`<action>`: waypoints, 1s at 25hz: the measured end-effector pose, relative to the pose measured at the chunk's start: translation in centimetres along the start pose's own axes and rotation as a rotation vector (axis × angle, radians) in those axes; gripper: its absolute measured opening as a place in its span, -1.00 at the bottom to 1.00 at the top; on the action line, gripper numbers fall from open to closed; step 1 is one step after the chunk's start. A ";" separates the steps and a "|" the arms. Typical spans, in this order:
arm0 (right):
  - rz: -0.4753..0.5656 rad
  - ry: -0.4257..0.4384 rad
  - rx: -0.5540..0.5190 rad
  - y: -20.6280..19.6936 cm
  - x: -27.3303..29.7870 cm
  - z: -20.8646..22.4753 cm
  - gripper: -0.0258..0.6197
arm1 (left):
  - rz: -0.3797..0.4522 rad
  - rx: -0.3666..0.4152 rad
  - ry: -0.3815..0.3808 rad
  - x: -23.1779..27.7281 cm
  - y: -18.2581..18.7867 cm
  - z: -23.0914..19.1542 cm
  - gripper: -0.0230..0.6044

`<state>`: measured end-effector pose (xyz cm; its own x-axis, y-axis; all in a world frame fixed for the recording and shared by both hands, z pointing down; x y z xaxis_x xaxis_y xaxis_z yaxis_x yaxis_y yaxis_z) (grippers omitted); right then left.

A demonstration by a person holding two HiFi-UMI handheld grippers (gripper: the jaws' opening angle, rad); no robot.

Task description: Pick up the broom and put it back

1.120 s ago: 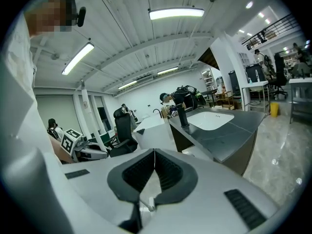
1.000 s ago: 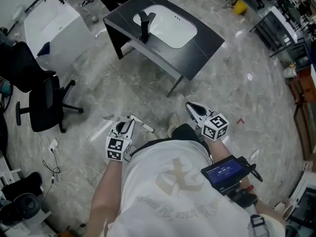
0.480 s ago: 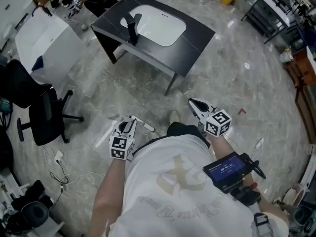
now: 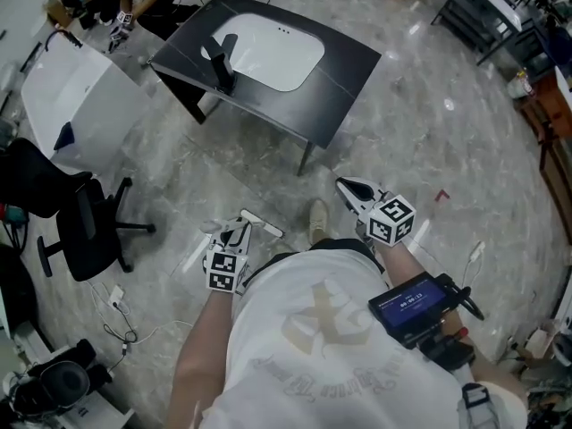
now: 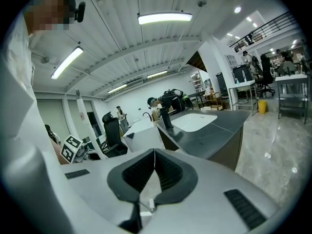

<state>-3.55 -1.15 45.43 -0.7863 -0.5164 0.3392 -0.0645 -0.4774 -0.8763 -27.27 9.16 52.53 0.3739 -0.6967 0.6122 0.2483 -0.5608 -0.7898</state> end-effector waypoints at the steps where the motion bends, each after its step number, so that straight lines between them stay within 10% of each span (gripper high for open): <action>1: -0.002 0.002 0.004 0.1 0.1 0.5 -0.86 | -0.007 0.001 0.000 0.5 0.2 0.0 -0.63; 25: -0.052 -0.060 0.099 -0.3 0.0 10.7 -0.86 | -0.236 -0.057 -0.064 13.3 -1.4 1.9 -0.63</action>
<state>3.05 -8.59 49.33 -0.7448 -0.5295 0.4062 -0.0410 -0.5712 -0.8198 -21.00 1.51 61.71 0.3675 -0.5145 0.7747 0.2853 -0.7305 -0.6205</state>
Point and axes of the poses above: the fingertips, and each gripper's own axes: x forward along the fingers, z to its right, y out of its top, the point moved 1 cm from there along -x, backward along the fingers, and after that the axes turned 1 degree about z, right-handed, at the moved point
